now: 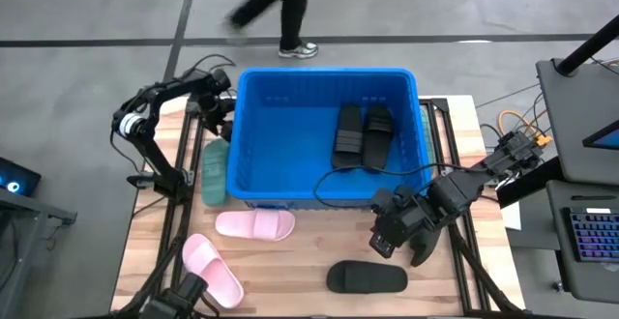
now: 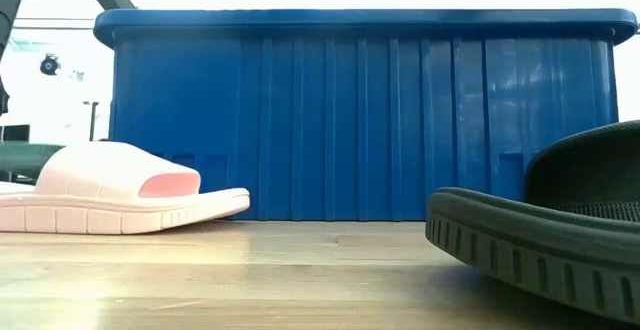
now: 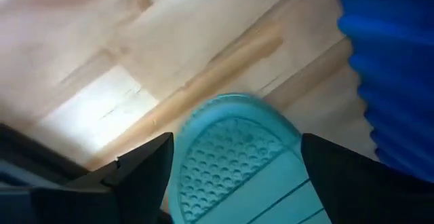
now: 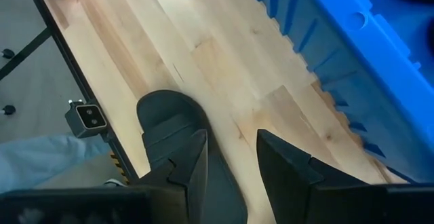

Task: Pick and place slides into bin
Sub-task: Put the green left slipper into the blue bin

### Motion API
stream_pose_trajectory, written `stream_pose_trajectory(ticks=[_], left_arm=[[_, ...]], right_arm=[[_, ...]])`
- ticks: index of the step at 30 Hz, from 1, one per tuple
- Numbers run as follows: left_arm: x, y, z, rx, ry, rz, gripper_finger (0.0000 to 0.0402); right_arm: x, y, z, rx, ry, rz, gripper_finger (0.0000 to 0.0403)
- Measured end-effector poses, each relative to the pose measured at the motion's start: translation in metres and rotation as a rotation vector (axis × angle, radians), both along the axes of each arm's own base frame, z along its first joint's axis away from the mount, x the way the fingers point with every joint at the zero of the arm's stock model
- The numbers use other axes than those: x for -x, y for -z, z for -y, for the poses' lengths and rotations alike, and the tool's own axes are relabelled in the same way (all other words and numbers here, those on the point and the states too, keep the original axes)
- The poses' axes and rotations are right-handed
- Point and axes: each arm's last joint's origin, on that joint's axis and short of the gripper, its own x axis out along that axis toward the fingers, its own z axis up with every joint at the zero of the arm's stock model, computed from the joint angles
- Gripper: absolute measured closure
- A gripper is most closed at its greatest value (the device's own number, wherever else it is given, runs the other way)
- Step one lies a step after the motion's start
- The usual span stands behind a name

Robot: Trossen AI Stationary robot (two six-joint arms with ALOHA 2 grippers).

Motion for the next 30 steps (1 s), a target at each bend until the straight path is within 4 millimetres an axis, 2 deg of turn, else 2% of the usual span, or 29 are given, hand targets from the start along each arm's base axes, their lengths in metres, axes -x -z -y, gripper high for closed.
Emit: stream_pose_trajectory(ticks=[7, 12, 17, 24, 30], left_arm=[[0.0, 0.0, 0.002, -0.005, 0.015, -0.035, 0.0143], [0.002, -0.01, 0.005, -0.028, 0.006, -0.023, 0.0148], [0.006, -0.021, 0.019, 0.006, -0.006, 0.001, 0.0148], [0.001, -0.005, 0.043, 0.023, -0.007, -0.076, 0.0148], [-0.007, 0.0, 0.056, -0.087, -0.055, -0.009, 0.0148]], right_arm=[[-0.004, -0.001, 0.005, 0.009, -0.01, 0.013, 0.0284], [-0.004, -0.001, 0.005, 0.018, -0.031, 0.012, 0.0284], [-0.004, -0.001, 0.006, 0.024, -0.043, 0.012, 0.0284], [-0.005, -0.001, 0.007, 0.043, -0.071, 0.013, 0.0284], [-0.007, -0.001, 0.011, 0.061, -0.088, 0.015, 0.0284]])
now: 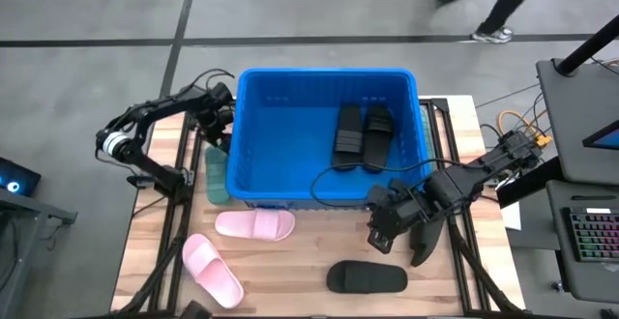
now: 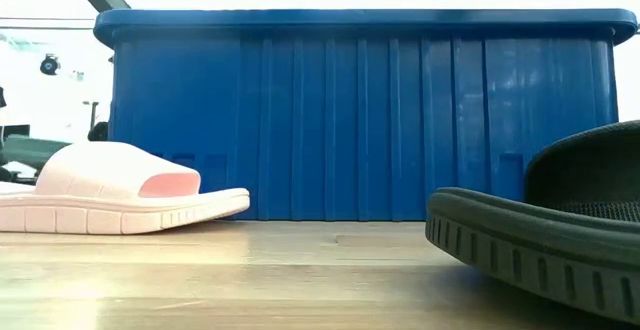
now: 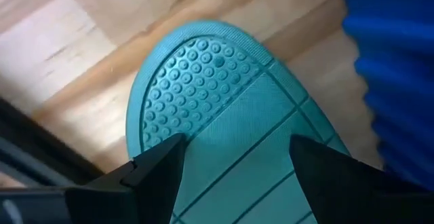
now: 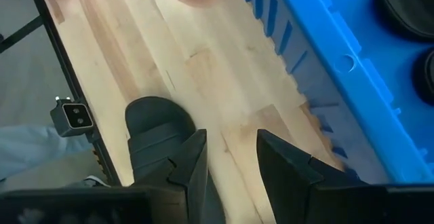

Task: Pick and place slides into bin
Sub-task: Put the green left slipper into the blue bin

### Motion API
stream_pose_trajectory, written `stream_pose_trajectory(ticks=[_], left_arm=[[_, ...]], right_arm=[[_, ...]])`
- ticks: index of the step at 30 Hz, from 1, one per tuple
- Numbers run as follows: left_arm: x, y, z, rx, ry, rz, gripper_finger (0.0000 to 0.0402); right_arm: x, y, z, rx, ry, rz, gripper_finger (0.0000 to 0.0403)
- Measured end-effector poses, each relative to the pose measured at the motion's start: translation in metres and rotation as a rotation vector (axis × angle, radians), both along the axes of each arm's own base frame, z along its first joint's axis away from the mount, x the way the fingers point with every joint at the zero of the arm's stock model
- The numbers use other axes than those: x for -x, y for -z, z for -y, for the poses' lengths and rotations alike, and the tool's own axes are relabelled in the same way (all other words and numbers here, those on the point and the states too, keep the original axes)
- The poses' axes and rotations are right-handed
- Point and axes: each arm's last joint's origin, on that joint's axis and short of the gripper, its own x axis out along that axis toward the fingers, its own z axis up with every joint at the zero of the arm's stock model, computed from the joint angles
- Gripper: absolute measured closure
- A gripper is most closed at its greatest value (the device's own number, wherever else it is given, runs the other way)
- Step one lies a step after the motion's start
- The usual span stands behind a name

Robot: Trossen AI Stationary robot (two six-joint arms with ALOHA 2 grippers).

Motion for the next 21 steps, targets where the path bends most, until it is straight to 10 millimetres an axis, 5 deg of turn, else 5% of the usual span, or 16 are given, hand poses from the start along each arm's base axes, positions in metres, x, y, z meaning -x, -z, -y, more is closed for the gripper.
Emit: stream_pose_trajectory(ticks=[11, 21], left_arm=[[-0.002, 0.06, 0.022, 0.074, -0.11, -0.018, 0.0113], [-0.004, 0.046, 0.019, -0.019, -0.129, -0.048, 0.0126]], right_arm=[[-0.007, 0.0, 0.013, 0.027, -0.017, 0.007, 0.0284], [-0.012, -0.001, 0.019, 0.019, -0.034, 0.023, 0.0284]])
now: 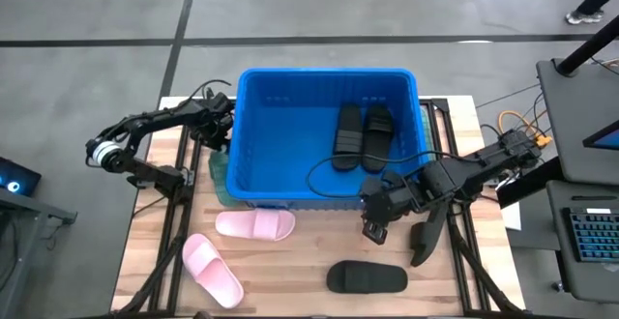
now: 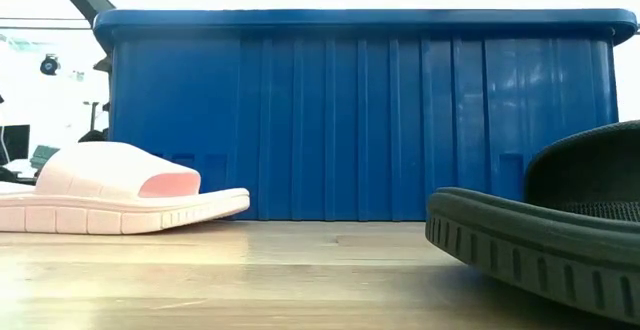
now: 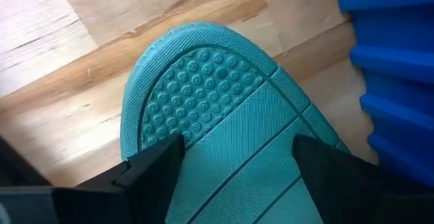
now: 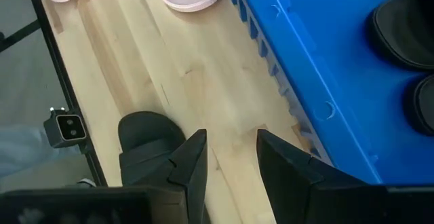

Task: Pick and place slides into bin
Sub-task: Put the green left slipper into the blue bin

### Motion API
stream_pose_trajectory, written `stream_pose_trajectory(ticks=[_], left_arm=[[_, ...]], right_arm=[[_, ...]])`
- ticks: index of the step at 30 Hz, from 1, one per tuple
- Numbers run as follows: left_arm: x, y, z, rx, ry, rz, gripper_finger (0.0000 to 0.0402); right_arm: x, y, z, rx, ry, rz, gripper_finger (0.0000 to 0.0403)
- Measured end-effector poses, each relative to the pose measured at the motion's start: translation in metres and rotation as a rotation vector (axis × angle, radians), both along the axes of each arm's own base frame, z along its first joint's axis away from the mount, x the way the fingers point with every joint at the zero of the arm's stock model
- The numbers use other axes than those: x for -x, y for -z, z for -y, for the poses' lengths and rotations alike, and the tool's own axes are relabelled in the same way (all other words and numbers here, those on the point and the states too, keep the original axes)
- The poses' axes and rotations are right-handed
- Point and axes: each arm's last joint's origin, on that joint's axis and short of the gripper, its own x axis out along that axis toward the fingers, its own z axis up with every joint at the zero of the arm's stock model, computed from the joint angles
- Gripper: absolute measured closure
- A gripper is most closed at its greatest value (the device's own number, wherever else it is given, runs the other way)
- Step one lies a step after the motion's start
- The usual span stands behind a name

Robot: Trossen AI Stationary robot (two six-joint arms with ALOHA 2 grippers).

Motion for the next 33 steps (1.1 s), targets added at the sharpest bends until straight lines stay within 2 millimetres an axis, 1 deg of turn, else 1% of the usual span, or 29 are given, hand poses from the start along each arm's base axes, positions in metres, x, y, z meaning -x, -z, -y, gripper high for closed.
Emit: stream_pose_trajectory(ticks=[2, 4, 8, 12, 13, 16, 18, 20, 22, 27, 33], left_arm=[[0.0, -0.003, 0.0, 0.008, 0.004, -0.006, 0.013], [0.001, -0.012, 0.003, -0.005, 0.01, -0.006, 0.0131], [0.004, -0.038, 0.006, -0.087, -0.013, 0.025, 0.0132], [0.011, -0.067, 0.007, -0.212, -0.062, -0.049, 0.0132], [0.013, -0.072, 0.007, -0.238, -0.068, -0.064, 0.0132], [0.016, -0.081, 0.012, -0.243, -0.094, -0.058, 0.0132], [0.018, -0.082, 0.014, -0.222, -0.118, -0.039, 0.0132], [0.019, -0.08, 0.019, -0.147, -0.123, -0.012, 0.0133], [0.019, -0.078, 0.022, -0.11, -0.113, 0.0, 0.0133], [0.026, -0.072, 0.026, -0.141, -0.137, -0.11, 0.0133], [0.03, -0.071, 0.025, -0.134, -0.127, -0.129, 0.0133]], right_arm=[[0.0, 0.0, 0.0, 0.001, -0.005, 0.002, 0.0284], [-0.001, 0.0, 0.0, 0.0, -0.006, 0.008, 0.0284], [-0.001, 0.0, 0.0, 0.009, -0.017, 0.009, 0.0284], [-0.001, 0.0, 0.0, 0.014, -0.025, 0.011, 0.0284], [-0.001, 0.0, 0.0, 0.015, -0.027, 0.011, 0.0284], [-0.001, 0.0, 0.0, 0.023, -0.041, 0.012, 0.0284], [-0.001, 0.0, 0.0, 0.024, -0.043, 0.012, 0.0284], [-0.001, 0.0, 0.0, 0.025, -0.045, 0.012, 0.0284], [-0.001, 0.0, 0.0, 0.027, -0.048, 0.012, 0.0284], [-0.001, 0.001, -0.001, 0.026, -0.053, 0.012, 0.0284], [-0.001, 0.001, -0.001, 0.023, -0.069, 0.01, 0.0284]])
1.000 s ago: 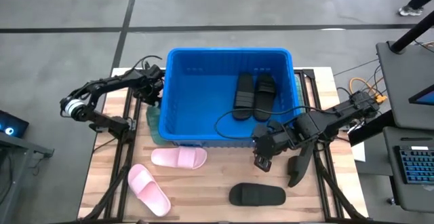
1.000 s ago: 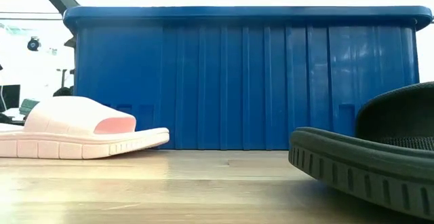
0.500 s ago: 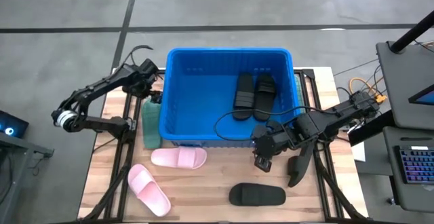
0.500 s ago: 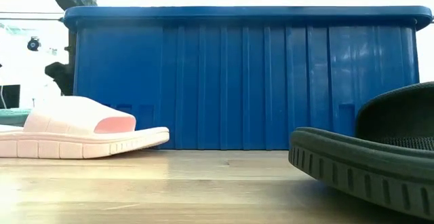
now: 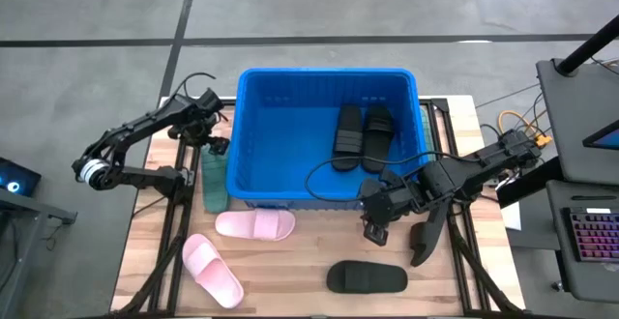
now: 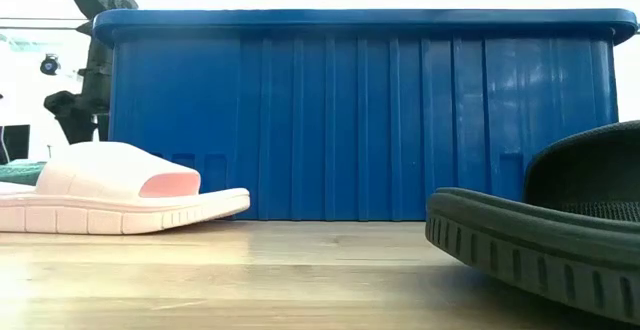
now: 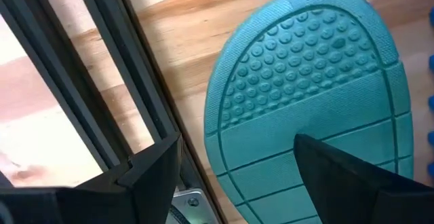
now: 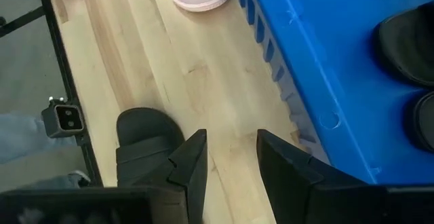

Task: Pick and place slides into bin
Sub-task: Put the green left slipper into the blue bin

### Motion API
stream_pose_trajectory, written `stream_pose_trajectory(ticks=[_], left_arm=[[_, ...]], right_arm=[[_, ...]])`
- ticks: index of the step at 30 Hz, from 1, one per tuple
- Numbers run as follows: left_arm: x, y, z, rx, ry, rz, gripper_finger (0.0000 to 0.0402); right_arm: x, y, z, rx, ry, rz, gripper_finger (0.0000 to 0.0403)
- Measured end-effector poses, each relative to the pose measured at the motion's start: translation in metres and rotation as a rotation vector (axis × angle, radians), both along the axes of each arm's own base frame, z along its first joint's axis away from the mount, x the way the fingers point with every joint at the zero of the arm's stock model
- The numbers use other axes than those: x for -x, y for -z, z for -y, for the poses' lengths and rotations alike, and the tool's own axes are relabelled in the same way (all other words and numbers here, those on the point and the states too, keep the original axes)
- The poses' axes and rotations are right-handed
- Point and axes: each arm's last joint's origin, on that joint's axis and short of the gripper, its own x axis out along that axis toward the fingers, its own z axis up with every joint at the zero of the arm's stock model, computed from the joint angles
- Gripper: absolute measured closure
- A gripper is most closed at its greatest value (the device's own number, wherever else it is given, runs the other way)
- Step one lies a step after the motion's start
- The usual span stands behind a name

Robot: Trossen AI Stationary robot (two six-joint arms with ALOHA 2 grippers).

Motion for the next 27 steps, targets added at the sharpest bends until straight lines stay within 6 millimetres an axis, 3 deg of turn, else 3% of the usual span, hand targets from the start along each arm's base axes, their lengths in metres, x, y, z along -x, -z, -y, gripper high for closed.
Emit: stream_pose_trajectory(ticks=[8, 21, 27], left_arm=[[0.005, 0.012, -0.013, 0.067, -0.019, 0.065, 0.0133], [0.004, 0.072, -0.014, 0.27, -0.07, 0.195, 0.0133], [0.001, 0.078, -0.017, 0.291, -0.088, 0.227, 0.0133]], right_arm=[[0.0, 0.0, 0.0, -0.011, -0.008, -0.004, 0.0284], [0.0, 0.0, -0.001, -0.021, -0.002, -0.001, 0.0284], [0.0, 0.0, -0.001, -0.026, 0.006, -0.001, 0.0284]])
